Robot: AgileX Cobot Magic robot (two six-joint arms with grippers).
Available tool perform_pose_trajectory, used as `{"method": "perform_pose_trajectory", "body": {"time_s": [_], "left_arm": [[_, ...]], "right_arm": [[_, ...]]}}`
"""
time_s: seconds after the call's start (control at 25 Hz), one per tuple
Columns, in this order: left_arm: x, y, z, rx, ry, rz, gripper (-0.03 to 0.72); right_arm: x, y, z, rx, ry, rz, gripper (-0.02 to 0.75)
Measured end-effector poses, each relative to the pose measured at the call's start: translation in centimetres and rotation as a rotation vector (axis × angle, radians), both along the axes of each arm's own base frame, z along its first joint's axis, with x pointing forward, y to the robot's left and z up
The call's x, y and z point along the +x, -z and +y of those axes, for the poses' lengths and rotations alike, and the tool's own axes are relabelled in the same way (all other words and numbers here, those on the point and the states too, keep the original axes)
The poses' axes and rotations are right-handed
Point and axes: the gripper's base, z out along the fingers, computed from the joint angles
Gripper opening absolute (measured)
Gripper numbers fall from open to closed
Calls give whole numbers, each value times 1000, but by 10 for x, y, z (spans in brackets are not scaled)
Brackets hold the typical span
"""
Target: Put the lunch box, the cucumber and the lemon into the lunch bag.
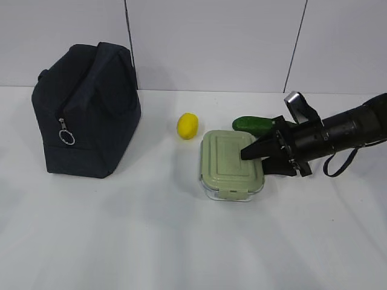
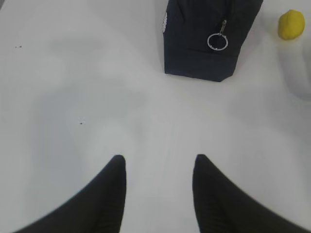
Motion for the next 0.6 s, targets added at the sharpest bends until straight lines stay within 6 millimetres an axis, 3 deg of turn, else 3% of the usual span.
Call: {"method": "perform_pose_trajectory", "body": {"time_s": [0.28,0.6], "left_arm": [[25,1,-4,-47,1,-11,320],[51,-1,-6,-65,-7,-16,320]], "right_arm": [[6,-27,0,0,2,-73,401],[6,-31,0,-2,6,-73,401]]}}
